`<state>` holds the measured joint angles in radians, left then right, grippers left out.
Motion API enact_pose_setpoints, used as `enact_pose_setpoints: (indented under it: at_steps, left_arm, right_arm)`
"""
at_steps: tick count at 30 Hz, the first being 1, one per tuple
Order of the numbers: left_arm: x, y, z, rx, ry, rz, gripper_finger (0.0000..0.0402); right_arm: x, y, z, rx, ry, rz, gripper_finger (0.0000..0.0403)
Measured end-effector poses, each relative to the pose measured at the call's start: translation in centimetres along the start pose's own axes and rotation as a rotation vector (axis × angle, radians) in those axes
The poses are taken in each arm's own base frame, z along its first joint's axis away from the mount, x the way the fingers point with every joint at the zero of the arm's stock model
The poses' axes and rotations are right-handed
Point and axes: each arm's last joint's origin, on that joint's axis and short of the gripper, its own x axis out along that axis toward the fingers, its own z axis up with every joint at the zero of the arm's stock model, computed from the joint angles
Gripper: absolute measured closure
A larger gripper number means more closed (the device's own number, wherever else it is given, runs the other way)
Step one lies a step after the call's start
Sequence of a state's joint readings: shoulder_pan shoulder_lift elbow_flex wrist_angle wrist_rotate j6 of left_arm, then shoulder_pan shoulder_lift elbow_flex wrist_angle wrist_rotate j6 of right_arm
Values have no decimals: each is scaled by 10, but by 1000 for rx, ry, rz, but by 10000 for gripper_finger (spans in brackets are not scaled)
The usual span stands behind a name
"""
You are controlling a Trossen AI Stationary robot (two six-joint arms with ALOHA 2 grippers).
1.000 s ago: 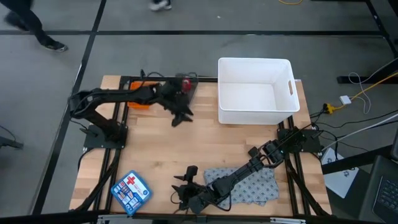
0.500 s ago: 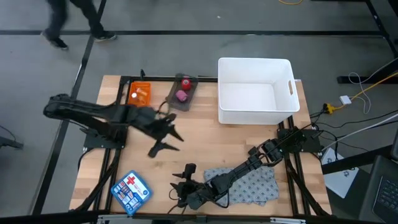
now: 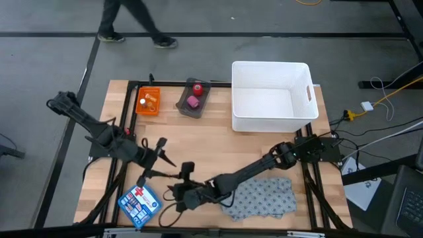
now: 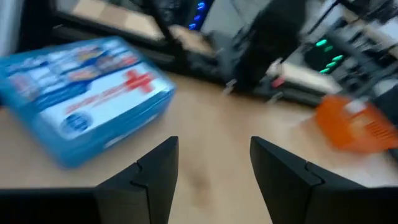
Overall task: Pick & place medical supplies in basket/bin
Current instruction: Put the black bandage into the black bin
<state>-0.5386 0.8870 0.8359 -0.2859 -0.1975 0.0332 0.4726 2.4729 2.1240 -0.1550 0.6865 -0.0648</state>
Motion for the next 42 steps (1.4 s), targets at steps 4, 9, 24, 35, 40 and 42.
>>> enact_pose_setpoints:
  at_steps: [4,9,24,35,40,42]
  left_arm:
    - [-1,-9,-25,-24,17,27,219]
    - [-17,-16,-44,-44,-23,39,219]
    - [-51,-11,-101,-99,-155,104,219]
    - [-44,-13,-137,-157,-221,74,219]
    - [-44,-13,-137,-159,-227,63,219]
    - [-44,-13,-137,-156,-225,59,219]
  right_arm:
    - [-9,-26,33,-72,23,-58,202]
    - [-32,-53,47,-116,153,-148,202]
    - [-142,-80,26,186,567,-339,202]
    - [-156,-42,-10,414,701,-356,202]
    - [-159,-24,-47,530,860,-433,202]
    - [-161,-19,-61,591,918,-484,202]
